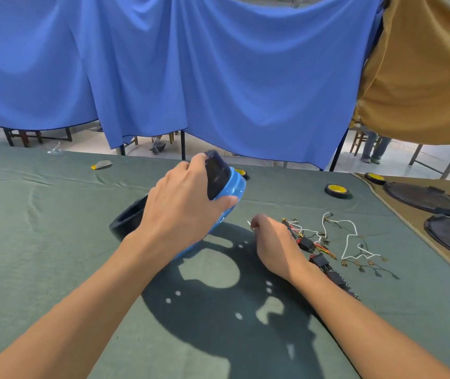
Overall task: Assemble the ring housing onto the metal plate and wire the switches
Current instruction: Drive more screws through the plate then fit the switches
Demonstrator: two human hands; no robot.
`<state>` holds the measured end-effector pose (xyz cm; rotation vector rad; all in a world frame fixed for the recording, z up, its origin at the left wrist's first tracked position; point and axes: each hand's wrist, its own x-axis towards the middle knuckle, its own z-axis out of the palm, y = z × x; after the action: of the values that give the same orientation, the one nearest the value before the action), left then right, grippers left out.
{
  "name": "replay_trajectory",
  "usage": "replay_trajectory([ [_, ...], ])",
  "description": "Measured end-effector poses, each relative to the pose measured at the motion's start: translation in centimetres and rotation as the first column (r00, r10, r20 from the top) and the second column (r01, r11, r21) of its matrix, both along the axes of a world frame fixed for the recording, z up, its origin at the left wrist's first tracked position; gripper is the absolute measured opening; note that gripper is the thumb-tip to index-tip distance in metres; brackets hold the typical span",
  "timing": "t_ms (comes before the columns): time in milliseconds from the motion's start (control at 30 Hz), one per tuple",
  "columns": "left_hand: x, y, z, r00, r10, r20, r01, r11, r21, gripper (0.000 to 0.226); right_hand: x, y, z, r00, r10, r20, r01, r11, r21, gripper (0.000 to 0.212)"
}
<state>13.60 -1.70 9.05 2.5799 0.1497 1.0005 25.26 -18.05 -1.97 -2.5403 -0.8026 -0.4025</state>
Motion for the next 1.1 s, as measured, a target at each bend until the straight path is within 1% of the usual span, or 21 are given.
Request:
replay_trajectory([
  [67, -0.2, -0.5, 1.1, 0.998, -0.053, 0.036, 0.057, 0.993, -0.101, 0.066, 0.0, -0.1, 0.3, 0.998, -0.055, 0.019, 0.050, 0.976, 0.212, 0.027],
  [100, -0.3, -0.7, 1.5, 0.996, -0.077, 0.053, 0.084, 0.985, -0.150, 0.064, -0.1, -0.1, 0.5, 0.995, -0.092, 0.023, 0.082, 0.954, 0.288, 0.028],
  [133, -0.4, -0.9, 1.9, 0.993, -0.097, 0.069, 0.109, 0.974, -0.197, 0.061, -0.3, 0.1, 0.8, 0.993, -0.119, -0.006, 0.114, 0.929, 0.351, 0.028],
  [200, -0.8, -1.0, 2.8, 0.986, -0.134, 0.097, 0.157, 0.942, -0.297, 0.051, -0.7, 0.4, 1.4, 0.984, -0.132, -0.118, 0.172, 0.869, 0.463, 0.025],
  [233, -1.0, -0.9, 3.2, 0.981, -0.159, 0.114, 0.190, 0.913, -0.361, 0.047, -0.8, 0.5, 1.8, 0.974, -0.136, -0.184, 0.214, 0.824, 0.524, 0.024],
  [300, -1.6, -0.6, 4.0, 0.966, -0.217, 0.138, 0.257, 0.813, -0.522, 0.040, -0.9, 0.8, 2.5, 0.935, -0.110, -0.337, 0.315, 0.694, 0.647, 0.026],
  [333, -1.9, -0.4, 4.3, 0.960, -0.241, 0.142, 0.277, 0.761, -0.587, 0.036, -0.9, 1.0, 2.8, 0.910, -0.072, -0.409, 0.360, 0.628, 0.690, 0.027],
  [400, -2.5, -0.2, 4.8, 0.950, -0.278, 0.140, 0.299, 0.689, -0.660, 0.024, -1.1, 1.3, 3.3, 0.866, 0.013, -0.500, 0.418, 0.533, 0.736, 0.027],
  [467, -2.9, 0.1, 5.1, 0.946, -0.299, 0.128, 0.296, 0.630, -0.718, 0.019, -1.1, 1.9, 3.6, 0.847, 0.050, -0.529, 0.442, 0.486, 0.754, 0.026],
  [533, -3.3, 0.4, 5.1, 0.940, -0.326, 0.097, 0.279, 0.574, -0.770, 0.024, -1.3, 2.4, 3.7, 0.841, 0.068, -0.537, 0.455, 0.447, 0.770, 0.021],
  [600, -3.7, 0.8, 5.0, 0.931, -0.356, 0.077, 0.261, 0.505, -0.823, 0.037, -1.5, 2.8, 3.8, 0.834, 0.087, -0.544, 0.470, 0.404, 0.785, 0.018],
  [667, -3.7, 1.5, 4.9, 0.929, -0.362, 0.073, 0.237, 0.431, -0.871, 0.045, -1.7, 3.0, 3.8, 0.821, 0.114, -0.560, 0.490, 0.365, 0.792, 0.021],
  [733, -3.4, 2.6, 4.6, 0.936, -0.346, 0.060, 0.194, 0.367, -0.910, 0.047, -2.0, 3.1, 4.0, 0.817, 0.150, -0.557, 0.482, 0.353, 0.802, 0.024],
  [767, -3.3, 3.3, 4.5, 0.939, -0.342, 0.050, 0.168, 0.325, -0.931, 0.051, -2.0, 3.0, 4.1, 0.820, 0.153, -0.551, 0.471, 0.365, 0.803, 0.023],
  [833, -2.9, 4.8, 4.2, 0.933, -0.359, 0.032, 0.121, 0.231, -0.965, 0.055, -2.1, 2.9, 4.6, 0.835, 0.101, -0.541, 0.456, 0.423, 0.783, 0.020],
  [900, -2.7, 6.2, 3.6, 0.921, -0.389, -0.009, 0.057, 0.158, -0.986, 0.047, -2.2, 2.8, 5.2, 0.841, 0.063, -0.537, 0.447, 0.480, 0.755, 0.021],
  [933, -2.6, 6.8, 3.2, 0.911, -0.411, -0.040, 0.021, 0.143, -0.990, 0.048, -2.3, 2.7, 5.5, 0.839, 0.062, -0.541, 0.441, 0.505, 0.742, 0.022],
  [1000, -2.2, 7.9, 2.3, 0.888, -0.451, -0.089, -0.032, 0.131, -0.991, 0.056, -2.7, 2.5, 6.0, 0.837, 0.042, -0.545, 0.433, 0.557, 0.709, 0.024],
  [1100, -1.5, 9.8, 0.9, 0.869, -0.478, -0.130, -0.069, 0.144, -0.987, 0.072, -3.2, 2.0, 6.7, 0.836, -0.007, -0.548, 0.442, 0.601, 0.666, 0.025],
])
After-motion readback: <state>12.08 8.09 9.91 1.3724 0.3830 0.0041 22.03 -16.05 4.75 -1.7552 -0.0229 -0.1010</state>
